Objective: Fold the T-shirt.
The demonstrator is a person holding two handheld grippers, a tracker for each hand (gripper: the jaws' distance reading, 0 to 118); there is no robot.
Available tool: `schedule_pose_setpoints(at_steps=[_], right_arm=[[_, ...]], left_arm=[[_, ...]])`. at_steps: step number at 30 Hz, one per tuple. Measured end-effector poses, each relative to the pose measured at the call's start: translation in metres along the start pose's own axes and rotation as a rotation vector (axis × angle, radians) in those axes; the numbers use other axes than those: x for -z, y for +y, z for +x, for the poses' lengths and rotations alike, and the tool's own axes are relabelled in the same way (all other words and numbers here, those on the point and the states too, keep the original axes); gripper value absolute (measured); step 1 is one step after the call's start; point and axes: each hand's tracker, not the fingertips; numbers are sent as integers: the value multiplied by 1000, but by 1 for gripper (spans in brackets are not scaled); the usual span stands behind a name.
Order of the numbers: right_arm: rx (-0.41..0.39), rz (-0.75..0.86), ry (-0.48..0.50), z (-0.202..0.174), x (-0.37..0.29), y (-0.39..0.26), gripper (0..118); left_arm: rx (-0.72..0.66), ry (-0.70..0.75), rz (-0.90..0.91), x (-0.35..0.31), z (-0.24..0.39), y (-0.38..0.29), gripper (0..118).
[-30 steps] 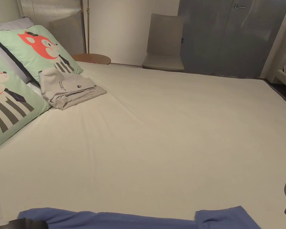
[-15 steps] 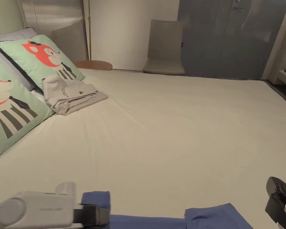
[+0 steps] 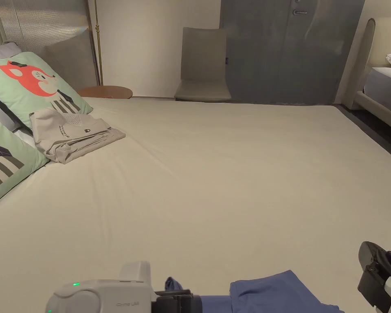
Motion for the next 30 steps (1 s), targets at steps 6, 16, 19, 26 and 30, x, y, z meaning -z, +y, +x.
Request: schedule_pose_setpoints(at_steps=[6,16,19,26,30], right_arm=[[29,-12,5,4,2,-7,0],[45,-28,-12,16,-3,-13,0],[51,-27,-28,22,-5,-13,0],[54,-18,-52,27,-9,-10,0],[42,-4,-48,22,-8,-6,0]], left_arm=[[138,460,269,-13,-6,-11,2],[425,410,102,76,54,-70,1],[517,436,109,93,75,-85,1],[438,264,66,96,91,-79,1],[238,104,145,53,67,-55,1]])
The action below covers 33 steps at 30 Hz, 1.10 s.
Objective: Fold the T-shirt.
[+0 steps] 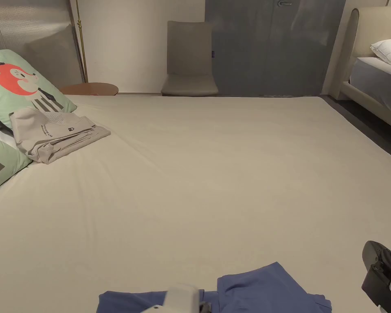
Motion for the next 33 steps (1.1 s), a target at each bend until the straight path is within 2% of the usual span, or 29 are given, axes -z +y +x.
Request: schedule_pose_setpoints(at_steps=[7,8,9,10,11,12,13,18,21,22,25,28,30,33], right_arm=[[-3,-9,51,-20,8,-1,0],[-6,-15,59,-22,9,-2,0],[-9,-21,68,-25,10,-4,0],[-13,-26,74,-28,10,-4,0],[-19,-28,78,-30,10,-5,0],[-24,-30,80,-32,10,-5,0],[-27,-31,82,-33,11,-5,0],[-22,-37,90,-37,12,-3,0],[-35,-40,95,-42,10,0,0],[-36,-42,98,-42,10,0,0],[-36,-43,94,-42,9,2,0],[-28,-40,86,-40,5,3,0],[-32,-37,80,-39,4,4,0],[-31,-39,74,-37,5,4,0]], left_arm=[[-512,-170,110,-75,-140,23,1],[-559,-204,92,-83,-159,22,6],[-589,-234,82,-91,-178,18,20],[-604,-251,78,-98,-194,15,44],[-615,-253,50,-101,-205,12,77],[-628,-243,17,-104,-217,10,99],[-630,-225,-5,-104,-227,6,110],[-735,-269,-81,-88,-236,-10,110],[-751,-303,-107,-67,-225,-17,107],[-744,-334,-104,-61,-219,-17,102],[-722,-337,-151,-41,-205,-17,73],[-677,-227,-174,-31,-213,-18,14],[-729,-285,-160,-34,-217,-22,13],[-730,-277,-155,-50,-228,-22,10]])
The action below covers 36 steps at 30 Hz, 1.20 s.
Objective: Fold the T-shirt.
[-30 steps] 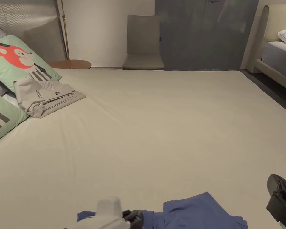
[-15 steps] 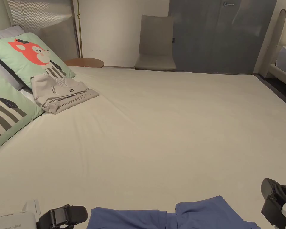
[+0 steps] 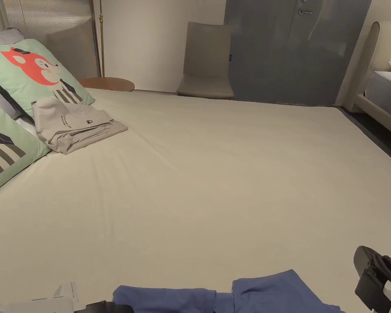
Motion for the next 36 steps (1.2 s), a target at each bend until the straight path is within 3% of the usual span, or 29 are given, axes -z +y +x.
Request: schedule_pose_setpoints(at_steps=[4,9,15,19,23,34,36], right_arm=[[13,1,2,0,2,-1,0],[11,-3,19,-5,4,-3,0],[22,-3,45,-10,7,-4,0],[20,1,55,-11,6,-4,0],[40,10,44,-1,-1,-5,0],[92,17,-45,41,-19,-12,0],[104,13,-58,45,-20,-13,0]], left_arm=[[-22,-5,62,-39,-7,6,9],[-38,119,151,-99,-18,17,9],[-17,84,194,-113,35,9,9],[86,-59,124,-75,100,2,9],[151,-65,16,-1,148,-5,9],[258,93,-187,183,190,-61,9],[300,163,-182,200,187,-69,16]])
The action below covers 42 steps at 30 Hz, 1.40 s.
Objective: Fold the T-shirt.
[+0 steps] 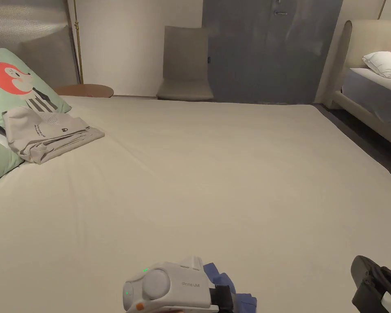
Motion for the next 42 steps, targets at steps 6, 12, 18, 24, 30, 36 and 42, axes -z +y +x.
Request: schedule_pose_setpoints(at_steps=[6,12,18,24,30,36,42], right_arm=[[14,-4,-10,6,0,-3,0],[26,-8,1,4,4,-6,0],[35,-8,17,2,4,-8,0],[35,-3,8,8,-1,-6,0],[37,-3,-14,17,-5,-5,0],[40,4,-29,21,-7,-3,0],[21,17,-9,14,-3,4,0]], left_arm=[[-66,-222,57,-29,-2,-3,110],[117,-5,312,-86,-7,-10,108],[436,441,371,-38,6,-45,3],[566,434,372,8,39,-79,3],[664,424,329,54,73,-96,3],[722,278,256,70,95,-108,3],[662,165,350,22,98,-94,3]])
